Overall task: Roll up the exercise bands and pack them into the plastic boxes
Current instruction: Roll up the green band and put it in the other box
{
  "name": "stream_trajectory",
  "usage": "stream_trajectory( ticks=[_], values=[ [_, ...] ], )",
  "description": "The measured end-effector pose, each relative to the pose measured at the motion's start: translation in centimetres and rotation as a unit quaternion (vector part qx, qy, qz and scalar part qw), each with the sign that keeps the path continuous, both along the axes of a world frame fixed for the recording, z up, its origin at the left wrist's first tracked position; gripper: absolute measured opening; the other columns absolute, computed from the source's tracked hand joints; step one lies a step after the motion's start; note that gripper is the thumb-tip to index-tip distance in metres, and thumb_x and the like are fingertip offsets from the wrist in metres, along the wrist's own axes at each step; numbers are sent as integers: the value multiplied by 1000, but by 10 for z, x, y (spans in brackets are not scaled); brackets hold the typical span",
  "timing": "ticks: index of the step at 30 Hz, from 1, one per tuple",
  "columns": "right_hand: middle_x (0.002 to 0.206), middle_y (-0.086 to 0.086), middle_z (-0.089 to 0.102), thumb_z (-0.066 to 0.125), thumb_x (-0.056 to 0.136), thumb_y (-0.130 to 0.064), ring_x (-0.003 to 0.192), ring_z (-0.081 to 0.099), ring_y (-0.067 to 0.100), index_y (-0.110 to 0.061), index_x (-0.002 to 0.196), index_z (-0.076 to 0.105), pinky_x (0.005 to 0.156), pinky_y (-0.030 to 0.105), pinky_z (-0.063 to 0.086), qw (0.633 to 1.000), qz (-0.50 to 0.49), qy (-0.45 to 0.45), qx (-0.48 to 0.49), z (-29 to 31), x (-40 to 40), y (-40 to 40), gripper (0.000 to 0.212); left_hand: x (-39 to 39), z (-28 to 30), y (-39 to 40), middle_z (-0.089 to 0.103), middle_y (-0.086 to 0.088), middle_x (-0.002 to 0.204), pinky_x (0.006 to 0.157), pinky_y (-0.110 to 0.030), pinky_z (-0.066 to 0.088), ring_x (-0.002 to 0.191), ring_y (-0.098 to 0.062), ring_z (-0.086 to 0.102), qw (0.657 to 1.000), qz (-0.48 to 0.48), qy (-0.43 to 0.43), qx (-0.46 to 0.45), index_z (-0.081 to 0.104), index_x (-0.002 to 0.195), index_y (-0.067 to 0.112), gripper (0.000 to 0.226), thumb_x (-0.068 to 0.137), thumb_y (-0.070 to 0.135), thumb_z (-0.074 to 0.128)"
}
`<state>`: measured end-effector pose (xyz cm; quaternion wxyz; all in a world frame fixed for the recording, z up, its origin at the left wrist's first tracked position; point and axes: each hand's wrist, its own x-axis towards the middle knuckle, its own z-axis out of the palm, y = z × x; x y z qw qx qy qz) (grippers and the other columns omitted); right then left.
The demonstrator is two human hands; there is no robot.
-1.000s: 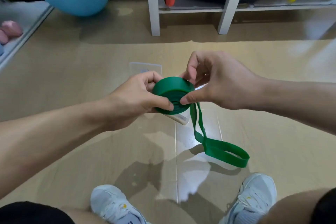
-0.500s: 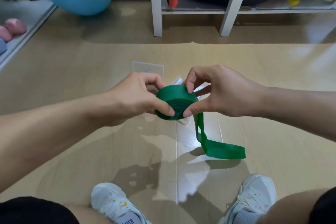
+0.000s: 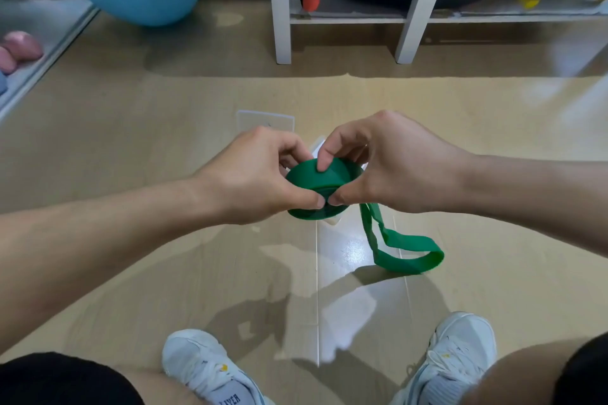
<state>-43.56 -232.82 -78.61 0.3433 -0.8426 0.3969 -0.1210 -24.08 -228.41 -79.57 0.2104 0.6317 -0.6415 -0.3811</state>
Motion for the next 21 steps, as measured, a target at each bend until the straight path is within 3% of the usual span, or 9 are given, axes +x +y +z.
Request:
stream_trajectory(
  ticks=[2,6,11,15,16,18,21],
  values=[
    [88,-17,75,90,72,-18,85,71,-1,-36,94,73,79,19,59,999,11,-24,19,0,-3,-1,33,1,-2,1,78,-2,82,80,-53,61,80,-25,76,1000,14,20,9,72,84,20,29,63,17,93],
    [108,-5,74,89,74,-14,100,72,10,-26,96,62,91,32,60,994,-10,-89,68,-6,-13,-14,36,10,-2,-1,78,-13,87,83,-51,61,86,-38,75,982,88,158,49,62,78,11,32,55,5,85],
    [89,5,74,88,75,-21,93,73,23,-12,87,63,84,48,61,992,-32,-99,68,-15,-19,-16,30,14,-6,-5,68,-7,72,65,-36,63,75,-23,72,956,130,255,65,51,78,12,31,57,0,71],
    [87,7,74,87,78,-18,85,73,23,-16,87,64,80,47,61,992,-35,-103,64,-11,-14,-13,25,12,-6,-3,75,-6,86,64,-31,61,79,-22,74,948,109,286,91,53,99,10,40,73,-13,74],
    [88,4,75,86,79,-18,84,74,19,-18,87,64,79,44,62,993,-32,-94,62,-9,-14,-13,24,12,-4,-2,77,-5,93,68,-33,62,85,-22,75,952,99,274,94,55,106,11,41,77,-9,77],
    [88,-3,75,83,82,-17,84,73,11,-23,88,64,79,37,62,996,-13,-66,52,-6,-11,-10,21,12,1,-1,79,0,101,78,-36,63,91,-19,76,981,57,170,71,62,113,22,52,69,18,89],
    [90,-9,74,82,82,-19,87,71,6,-28,88,63,80,31,61,998,12,-31,44,-2,-5,-3,22,7,7,2,79,4,92,86,-41,62,86,-14,76,997,8,64,37,76,100,28,40,64,32,94]
  ],
)
